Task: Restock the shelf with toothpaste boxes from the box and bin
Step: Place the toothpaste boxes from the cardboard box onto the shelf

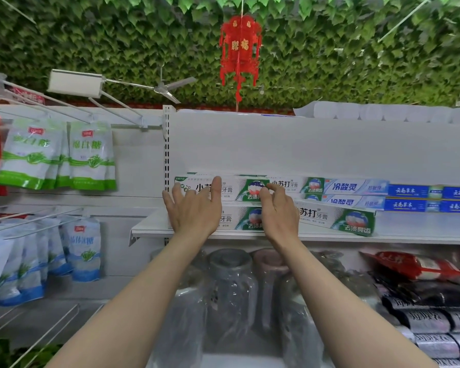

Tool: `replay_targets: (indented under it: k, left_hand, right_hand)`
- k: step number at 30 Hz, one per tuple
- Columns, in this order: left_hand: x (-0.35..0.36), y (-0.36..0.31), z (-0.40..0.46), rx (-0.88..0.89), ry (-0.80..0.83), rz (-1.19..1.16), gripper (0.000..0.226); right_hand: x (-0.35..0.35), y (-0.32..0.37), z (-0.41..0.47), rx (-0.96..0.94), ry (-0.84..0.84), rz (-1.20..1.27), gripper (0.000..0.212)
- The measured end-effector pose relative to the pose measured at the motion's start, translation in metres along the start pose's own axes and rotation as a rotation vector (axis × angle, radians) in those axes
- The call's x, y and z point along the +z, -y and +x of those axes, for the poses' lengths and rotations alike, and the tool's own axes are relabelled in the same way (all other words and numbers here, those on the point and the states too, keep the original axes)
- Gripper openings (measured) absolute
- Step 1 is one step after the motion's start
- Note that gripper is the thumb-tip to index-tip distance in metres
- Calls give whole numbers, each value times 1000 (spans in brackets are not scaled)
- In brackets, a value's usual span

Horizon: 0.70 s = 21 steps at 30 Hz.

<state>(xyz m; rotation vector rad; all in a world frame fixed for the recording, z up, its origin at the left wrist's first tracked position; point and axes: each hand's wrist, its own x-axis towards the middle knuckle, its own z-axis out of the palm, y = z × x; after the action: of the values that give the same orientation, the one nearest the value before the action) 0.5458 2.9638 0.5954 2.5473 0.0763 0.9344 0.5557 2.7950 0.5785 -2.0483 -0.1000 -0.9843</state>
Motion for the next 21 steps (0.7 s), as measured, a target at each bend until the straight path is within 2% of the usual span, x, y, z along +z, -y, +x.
replay_targets:
  k: [2, 4, 7, 9, 10, 14, 17, 19, 21]
  left_hand:
    - [-5, -15, -6, 36, -24, -93, 110]
    - [-13, -38, -19, 93, -12, -239, 89]
    - [-15, -75, -36, 201, 17, -630, 57]
    - [-7, -95, -44, 208, 77, -911, 49]
    - [0, -105, -47, 189, 128, -991, 54]
    - [32, -136, -59, 143, 302, -1029, 75]
    - [54, -149, -70, 100, 391, -976, 75]
    - [65, -150, -77, 81, 420, -930, 69]
    - [69, -151, -82, 92, 417, -900, 66]
  right_hand:
    - [-7, 3, -1, 8, -13, 43, 43]
    - [-16, 3, -1, 11, -41, 70, 42]
    - [-36, -1, -3, 16, -89, 119, 41]
    - [-53, -7, -5, 23, -134, 159, 39]
    - [-62, -12, -6, 28, -160, 176, 38]
    - [-97, -38, -10, 65, -270, 178, 35]
    - [-120, -64, -10, 94, -386, 66, 35]
    - [-132, -83, -8, 130, -381, -34, 42]
    - [-138, -103, -4, 170, -297, -80, 49]
